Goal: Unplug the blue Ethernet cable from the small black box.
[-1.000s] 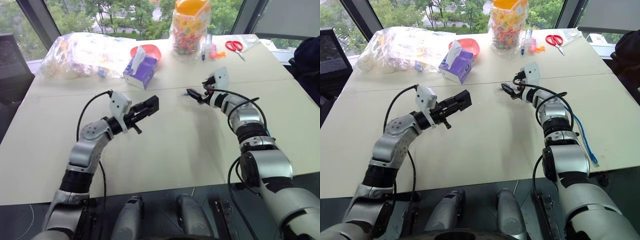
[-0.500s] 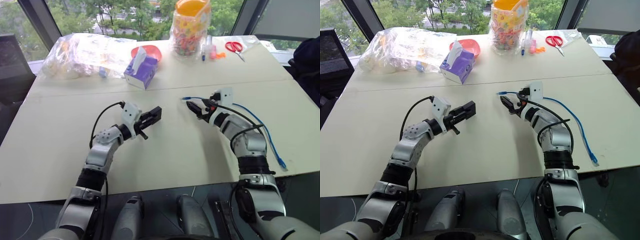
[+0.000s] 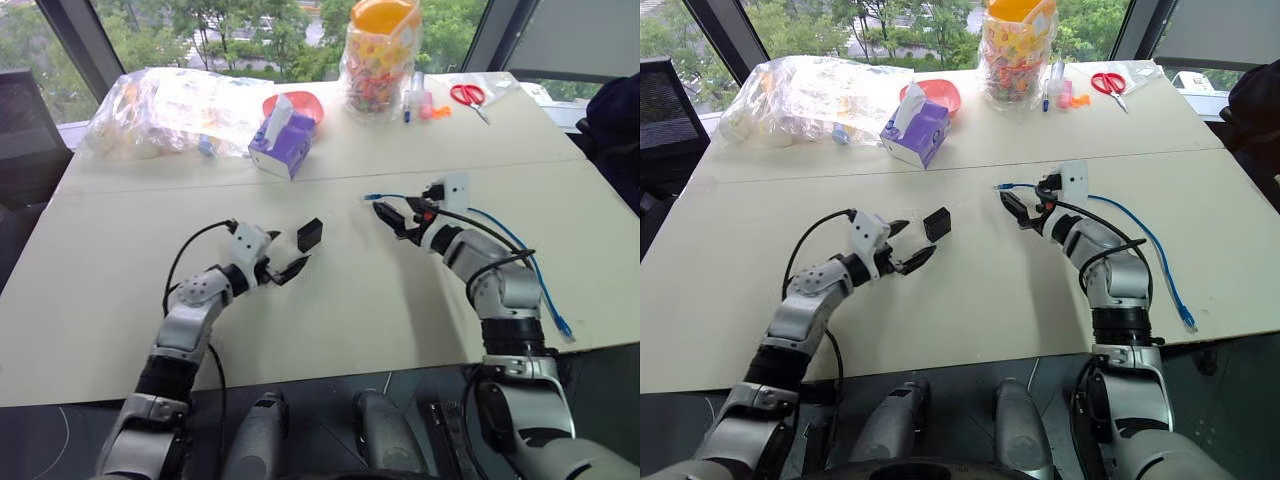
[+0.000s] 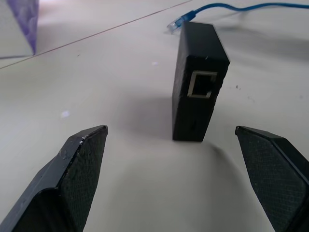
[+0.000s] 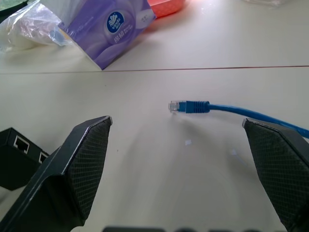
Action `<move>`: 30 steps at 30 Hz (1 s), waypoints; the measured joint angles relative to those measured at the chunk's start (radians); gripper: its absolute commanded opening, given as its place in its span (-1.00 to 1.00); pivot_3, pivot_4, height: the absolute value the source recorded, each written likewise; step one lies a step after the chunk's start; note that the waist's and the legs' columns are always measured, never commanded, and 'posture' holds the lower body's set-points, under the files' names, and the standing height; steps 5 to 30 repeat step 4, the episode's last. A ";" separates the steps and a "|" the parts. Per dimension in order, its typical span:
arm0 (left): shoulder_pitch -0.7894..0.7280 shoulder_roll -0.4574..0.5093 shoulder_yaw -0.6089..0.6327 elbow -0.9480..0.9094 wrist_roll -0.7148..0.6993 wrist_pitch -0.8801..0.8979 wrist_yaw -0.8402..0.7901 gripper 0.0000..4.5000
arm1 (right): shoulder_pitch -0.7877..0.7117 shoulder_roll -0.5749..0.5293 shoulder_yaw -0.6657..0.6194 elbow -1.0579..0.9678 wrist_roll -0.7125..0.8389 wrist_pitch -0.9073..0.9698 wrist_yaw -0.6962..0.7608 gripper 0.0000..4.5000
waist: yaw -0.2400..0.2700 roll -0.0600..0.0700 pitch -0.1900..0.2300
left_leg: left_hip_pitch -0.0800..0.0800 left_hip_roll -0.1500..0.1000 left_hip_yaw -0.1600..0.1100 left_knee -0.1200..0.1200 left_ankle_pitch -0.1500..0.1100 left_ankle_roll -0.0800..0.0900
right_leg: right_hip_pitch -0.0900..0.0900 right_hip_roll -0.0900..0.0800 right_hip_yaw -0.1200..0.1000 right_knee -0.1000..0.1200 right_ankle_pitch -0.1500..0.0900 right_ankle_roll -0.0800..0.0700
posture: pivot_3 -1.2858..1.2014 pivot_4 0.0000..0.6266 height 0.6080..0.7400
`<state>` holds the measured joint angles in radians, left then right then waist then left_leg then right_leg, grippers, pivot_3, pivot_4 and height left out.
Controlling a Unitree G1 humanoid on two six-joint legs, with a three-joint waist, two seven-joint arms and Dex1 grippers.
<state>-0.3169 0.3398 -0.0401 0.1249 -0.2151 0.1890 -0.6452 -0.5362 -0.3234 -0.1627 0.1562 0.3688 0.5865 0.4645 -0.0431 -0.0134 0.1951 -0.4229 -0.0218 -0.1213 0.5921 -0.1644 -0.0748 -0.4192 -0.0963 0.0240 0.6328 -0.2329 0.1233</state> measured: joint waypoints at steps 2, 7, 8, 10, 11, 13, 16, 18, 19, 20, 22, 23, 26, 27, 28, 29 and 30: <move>0.016 0.018 0.042 -0.050 -0.031 0.044 0.008 0.99 | 0.032 -0.015 -0.003 -0.030 0.000 0.014 0.002 1.00 | 0.001 0.000 0.000 | 0.000 0.000 0.000 0.000 0.000 0.000 | 0.000 0.000 0.000 0.000 -0.001 -0.003 | 0.03 -0.52 0.82; 0.032 0.037 0.073 -0.103 -0.062 0.092 0.010 0.99 | 0.092 -0.023 -0.005 -0.100 0.011 0.025 0.007 1.00 | 0.003 0.000 0.000 | 0.000 0.000 0.000 0.000 0.000 0.000 | 0.000 0.000 0.000 0.000 -0.002 -0.002 | 0.03 -0.52 0.82; 0.032 0.037 0.073 -0.103 -0.062 0.092 0.010 0.99 | 0.092 -0.023 -0.005 -0.100 0.011 0.025 0.007 1.00 | 0.003 0.000 0.000 | 0.000 0.000 0.000 0.000 0.000 0.000 | 0.000 0.000 0.000 0.000 -0.002 -0.002 | 0.03 -0.52 0.82; 0.032 0.037 0.073 -0.103 -0.062 0.092 0.010 0.99 | 0.092 -0.023 -0.005 -0.100 0.011 0.025 0.007 1.00 | 0.003 0.000 0.000 | 0.000 0.000 0.000 0.000 0.000 0.000 | 0.000 0.000 0.000 0.000 -0.002 -0.002 | 0.03 -0.52 0.82; 0.032 0.037 0.073 -0.103 -0.062 0.092 0.010 0.99 | 0.092 -0.023 -0.005 -0.100 0.011 0.025 0.007 1.00 | 0.003 0.000 0.000 | 0.000 0.000 0.000 0.000 0.000 0.000 | 0.000 0.000 0.000 0.000 -0.002 -0.002 | 0.03 -0.52 0.82; 0.032 0.037 0.073 -0.103 -0.062 0.092 0.010 0.99 | 0.092 -0.023 -0.005 -0.100 0.011 0.025 0.007 1.00 | 0.003 0.000 0.000 | 0.000 0.000 0.000 0.000 0.000 0.000 | 0.000 0.000 0.000 0.000 -0.002 -0.002 | 0.03 -0.52 0.82; 0.032 0.037 0.073 -0.103 -0.062 0.092 0.010 0.99 | 0.092 -0.023 -0.005 -0.100 0.011 0.025 0.007 1.00 | 0.003 0.000 0.000 | 0.000 0.000 0.000 0.000 0.000 0.000 | 0.000 0.000 0.000 0.000 -0.002 -0.002 | 0.03 -0.52 0.82; 0.032 0.037 0.073 -0.103 -0.062 0.092 0.010 0.99 | 0.092 -0.023 -0.005 -0.100 0.011 0.025 0.007 1.00 | 0.003 0.000 0.000 | 0.000 0.000 0.000 0.000 0.000 0.000 | 0.000 0.000 0.000 0.000 -0.002 -0.002 | 0.03 -0.52 0.82; 0.032 0.037 0.073 -0.103 -0.062 0.092 0.010 0.99 | 0.092 -0.023 -0.005 -0.100 0.011 0.025 0.007 1.00 | 0.003 0.000 0.000 | 0.000 0.000 0.000 0.000 0.000 0.000 | 0.000 0.000 0.000 0.000 -0.002 -0.002 | 0.03 -0.52 0.82; 0.032 0.037 0.073 -0.103 -0.062 0.092 0.010 0.99 | 0.092 -0.023 -0.005 -0.100 0.011 0.025 0.007 1.00 | 0.003 0.000 0.000 | 0.000 0.000 0.000 0.000 0.000 0.000 | 0.000 0.000 0.000 0.000 -0.002 -0.002 | 0.03 -0.52 0.82; 0.032 0.037 0.073 -0.103 -0.062 0.092 0.010 0.99 | 0.092 -0.023 -0.005 -0.100 0.011 0.025 0.007 1.00 | 0.003 0.000 0.000 | 0.000 0.000 0.000 0.000 0.000 0.000 | 0.000 0.000 0.000 0.000 -0.002 -0.002 | 0.03 -0.52 0.82; 0.032 0.037 0.073 -0.103 -0.062 0.092 0.010 0.99 | 0.092 -0.023 -0.005 -0.100 0.011 0.025 0.007 1.00 | 0.003 0.000 0.000 | 0.000 0.000 0.000 0.000 0.000 0.000 | 0.000 0.000 0.000 0.000 -0.002 -0.002 | 0.03 -0.52 0.82; 0.032 0.037 0.073 -0.103 -0.062 0.092 0.010 0.99 | 0.092 -0.023 -0.005 -0.100 0.011 0.025 0.007 1.00 | 0.003 0.000 0.000 | 0.000 0.000 0.000 0.000 0.000 0.000 | 0.000 0.000 0.000 0.000 -0.002 -0.002 | 0.03 -0.52 0.82; 0.032 0.037 0.073 -0.103 -0.062 0.092 0.010 0.99 | 0.092 -0.023 -0.005 -0.100 0.011 0.025 0.007 1.00 | 0.003 0.000 0.000 | 0.000 0.000 0.000 0.000 0.000 0.000 | 0.000 0.000 0.000 0.000 -0.002 -0.002 | 0.03 -0.52 0.82; 0.032 0.037 0.073 -0.103 -0.062 0.092 0.010 0.99 | 0.092 -0.023 -0.005 -0.100 0.011 0.025 0.007 1.00 | 0.003 0.000 0.000 | 0.000 0.000 0.000 0.000 0.000 0.000 | 0.000 0.000 0.000 0.000 -0.002 -0.002 | 0.03 -0.52 0.82; 0.032 0.037 0.073 -0.103 -0.062 0.092 0.010 0.99 | 0.092 -0.023 -0.005 -0.100 0.011 0.025 0.007 1.00 | 0.003 0.000 0.000 | 0.000 0.000 0.000 0.000 0.000 0.000 | 0.000 0.000 0.000 0.000 -0.002 -0.002 | 0.03 -0.52 0.82; 0.032 0.037 0.073 -0.103 -0.062 0.092 0.010 0.99 | 0.092 -0.023 -0.005 -0.100 0.011 0.025 0.007 1.00 | 0.003 0.000 0.000 | 0.000 0.000 0.000 0.000 0.000 0.000 | 0.000 0.000 0.000 0.000 -0.002 -0.002 | 0.03 -0.52 0.82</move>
